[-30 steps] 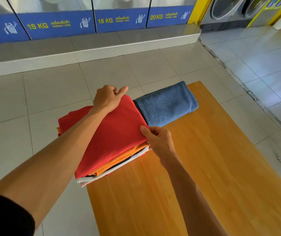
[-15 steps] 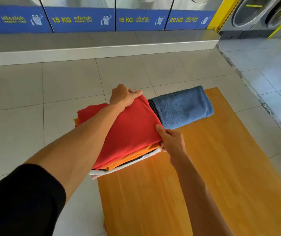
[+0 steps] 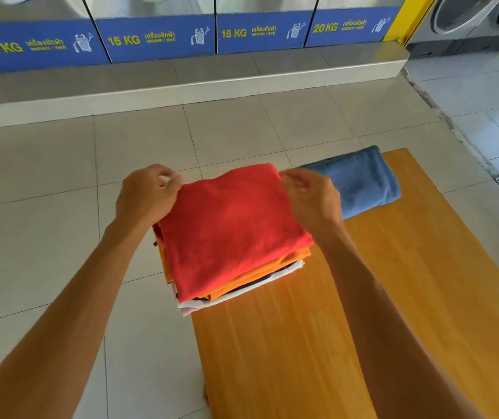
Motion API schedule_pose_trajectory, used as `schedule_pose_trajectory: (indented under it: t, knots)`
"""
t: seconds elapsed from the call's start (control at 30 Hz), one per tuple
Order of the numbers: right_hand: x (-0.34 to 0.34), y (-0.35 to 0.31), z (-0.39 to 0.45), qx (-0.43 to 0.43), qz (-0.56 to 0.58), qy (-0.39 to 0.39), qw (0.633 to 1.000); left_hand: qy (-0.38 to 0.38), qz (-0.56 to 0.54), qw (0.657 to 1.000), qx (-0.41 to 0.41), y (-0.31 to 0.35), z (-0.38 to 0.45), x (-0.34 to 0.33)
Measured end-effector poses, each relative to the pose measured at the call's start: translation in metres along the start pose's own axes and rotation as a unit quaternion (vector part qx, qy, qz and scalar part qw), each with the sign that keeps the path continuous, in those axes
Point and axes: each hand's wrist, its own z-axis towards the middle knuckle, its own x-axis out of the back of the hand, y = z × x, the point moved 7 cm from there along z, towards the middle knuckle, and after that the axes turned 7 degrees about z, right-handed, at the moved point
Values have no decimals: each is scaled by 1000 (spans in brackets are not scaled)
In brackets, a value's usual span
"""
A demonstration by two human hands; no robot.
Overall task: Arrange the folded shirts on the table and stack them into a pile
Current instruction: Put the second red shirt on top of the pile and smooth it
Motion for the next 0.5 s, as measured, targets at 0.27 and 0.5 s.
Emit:
schedule_pose_trajectory:
  t: [0.27, 0.5]
  knots:
    - [-114, -26, -16, 201, -280, -204, 916, -57, -178, 969, 162, -46, -63, -9]
    - [-123, -12, -17, 191, -290, -196, 917, 110, -293, 924, 218, -50, -95, -4]
